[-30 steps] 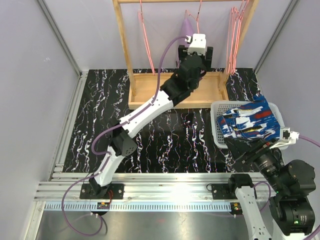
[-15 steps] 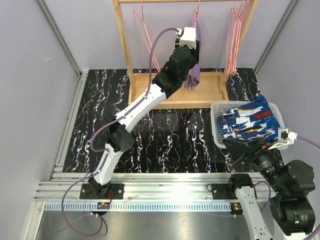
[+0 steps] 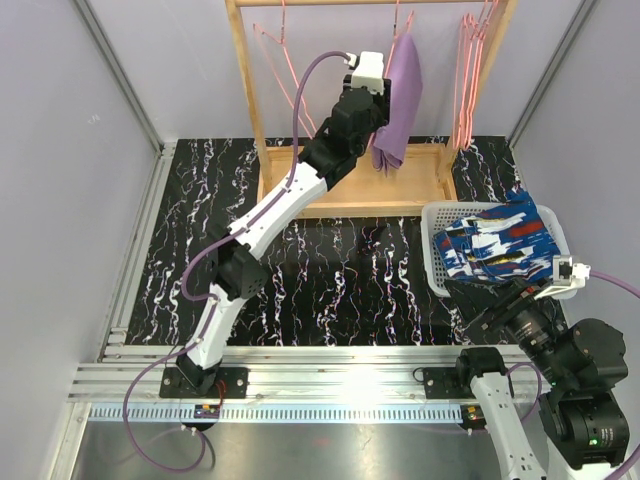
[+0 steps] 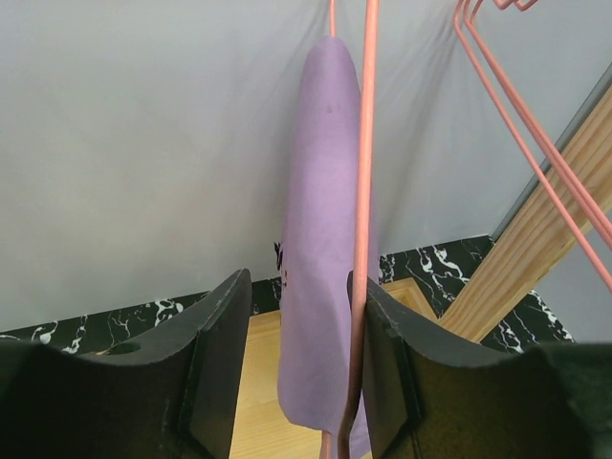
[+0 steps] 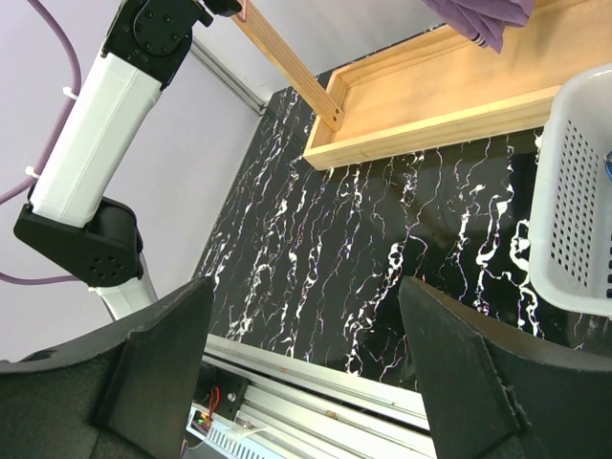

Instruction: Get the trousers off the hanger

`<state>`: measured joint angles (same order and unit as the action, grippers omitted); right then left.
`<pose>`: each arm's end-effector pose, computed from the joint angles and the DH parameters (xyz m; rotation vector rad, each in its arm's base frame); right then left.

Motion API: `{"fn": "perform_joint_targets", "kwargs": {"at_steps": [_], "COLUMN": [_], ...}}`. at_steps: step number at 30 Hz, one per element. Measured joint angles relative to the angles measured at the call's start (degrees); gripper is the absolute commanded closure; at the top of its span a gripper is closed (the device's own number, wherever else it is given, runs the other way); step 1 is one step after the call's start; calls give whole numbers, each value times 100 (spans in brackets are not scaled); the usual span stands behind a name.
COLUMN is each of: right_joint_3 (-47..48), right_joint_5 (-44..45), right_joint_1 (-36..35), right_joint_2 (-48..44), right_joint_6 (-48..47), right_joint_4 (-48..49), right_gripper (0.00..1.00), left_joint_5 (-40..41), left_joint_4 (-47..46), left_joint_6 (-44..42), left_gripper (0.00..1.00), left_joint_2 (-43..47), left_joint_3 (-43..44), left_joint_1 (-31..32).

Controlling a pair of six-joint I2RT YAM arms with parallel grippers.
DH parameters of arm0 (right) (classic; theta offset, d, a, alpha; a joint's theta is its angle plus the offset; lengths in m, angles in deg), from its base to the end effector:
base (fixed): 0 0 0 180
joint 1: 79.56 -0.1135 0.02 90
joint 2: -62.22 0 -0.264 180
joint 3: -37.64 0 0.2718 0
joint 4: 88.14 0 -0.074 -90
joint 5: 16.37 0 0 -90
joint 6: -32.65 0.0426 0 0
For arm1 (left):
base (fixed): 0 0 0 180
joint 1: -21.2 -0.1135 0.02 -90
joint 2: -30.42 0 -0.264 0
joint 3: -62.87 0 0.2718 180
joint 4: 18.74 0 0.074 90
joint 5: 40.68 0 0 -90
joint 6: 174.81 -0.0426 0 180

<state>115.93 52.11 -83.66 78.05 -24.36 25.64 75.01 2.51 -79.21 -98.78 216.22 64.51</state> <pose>0.0039 0.0159 0.4191 0.1286 1.6883 0.7968 0.4108 -0.3619 0.4350 0.1436 1.5281 -0.3402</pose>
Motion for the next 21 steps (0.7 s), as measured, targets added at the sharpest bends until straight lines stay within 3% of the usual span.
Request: {"fn": "perform_joint_targets", "kwargs": {"at_steps": [8,11,13,21], "right_joint_3": [0,-17,-50,-87], "right_joint_5": [22,92,105,155], "right_joint_1": [-9,-26,-42,-63], "right_joint_2": [-4,-9,-9,-9], "right_joint_6": [-61,-98,-125,-197], "right_joint_4": [0,0,0,0], "right_gripper": [13,13,13,12], "left_joint_5": [-24,-90,-153,-356], "left_joint_4": [170,197,210,236], "left_joint_6": [-17,-42,-55,52], "left_gripper": [68,84,100,100], "left_joint_2": [-44,-70,-76,-81], "left_joint_3": [42,46,52,72], "left_joint_1": [-87,-105,-109,-50]}}
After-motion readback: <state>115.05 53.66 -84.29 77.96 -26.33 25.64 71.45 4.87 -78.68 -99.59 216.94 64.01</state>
